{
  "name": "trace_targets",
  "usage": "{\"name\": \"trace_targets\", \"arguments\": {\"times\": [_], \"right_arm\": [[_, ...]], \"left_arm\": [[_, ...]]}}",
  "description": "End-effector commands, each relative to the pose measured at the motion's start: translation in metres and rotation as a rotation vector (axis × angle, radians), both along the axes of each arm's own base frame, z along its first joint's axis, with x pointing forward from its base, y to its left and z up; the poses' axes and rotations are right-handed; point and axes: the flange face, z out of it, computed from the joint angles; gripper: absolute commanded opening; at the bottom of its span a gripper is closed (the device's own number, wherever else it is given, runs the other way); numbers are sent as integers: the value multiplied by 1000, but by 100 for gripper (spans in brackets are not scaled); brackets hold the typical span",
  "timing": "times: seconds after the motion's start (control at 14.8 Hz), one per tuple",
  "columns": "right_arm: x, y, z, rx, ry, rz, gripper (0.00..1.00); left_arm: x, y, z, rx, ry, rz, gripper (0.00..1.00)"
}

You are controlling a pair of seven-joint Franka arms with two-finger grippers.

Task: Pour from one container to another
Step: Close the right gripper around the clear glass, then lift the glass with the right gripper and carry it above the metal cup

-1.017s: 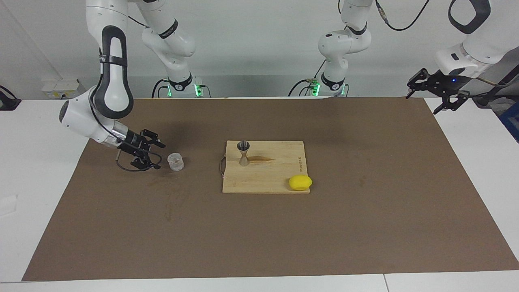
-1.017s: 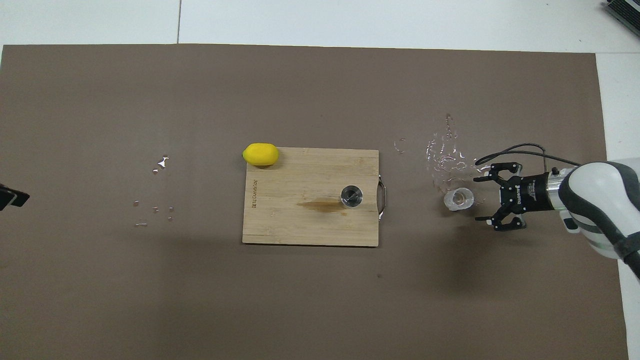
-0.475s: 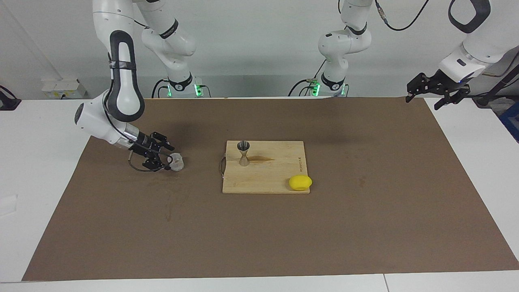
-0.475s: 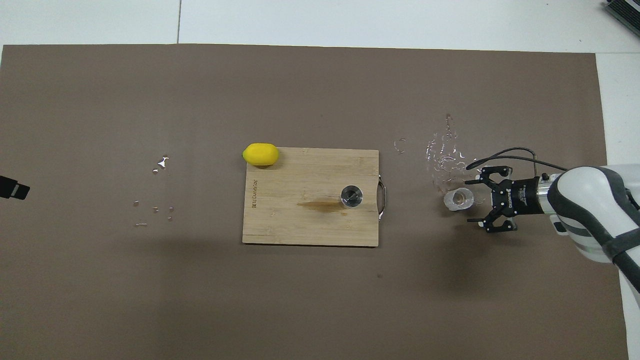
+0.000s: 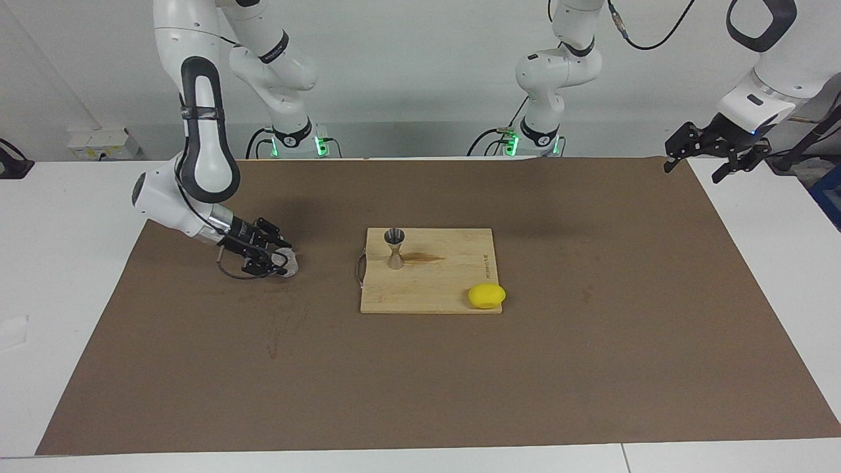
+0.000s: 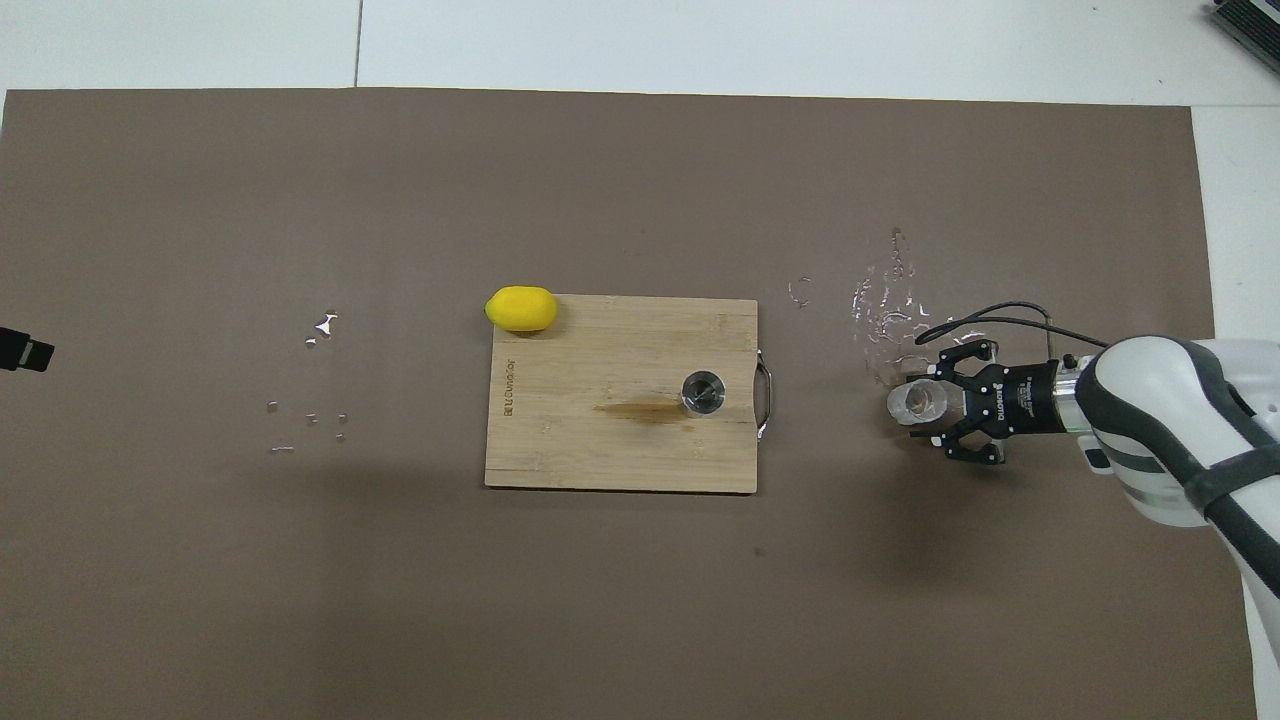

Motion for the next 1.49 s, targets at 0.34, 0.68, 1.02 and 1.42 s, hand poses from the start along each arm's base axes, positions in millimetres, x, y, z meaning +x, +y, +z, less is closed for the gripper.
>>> {"name": "trace_targets", "arguments": {"times": [0.34, 0.68, 1.02, 1.42], "right_arm": [[24, 48, 50, 16, 2, -54, 0], [39, 132, 86, -37, 41, -39, 0], [49, 187, 119, -165, 38, -7, 0], [56, 248, 155, -361, 2, 2, 0]], "left_arm": [[0, 10, 8, 76, -69, 214, 100], [1, 21, 9, 76, -86, 305, 100], [7, 13, 8, 73, -108, 332, 100], [5, 1, 1, 73, -82, 345, 100]]}}
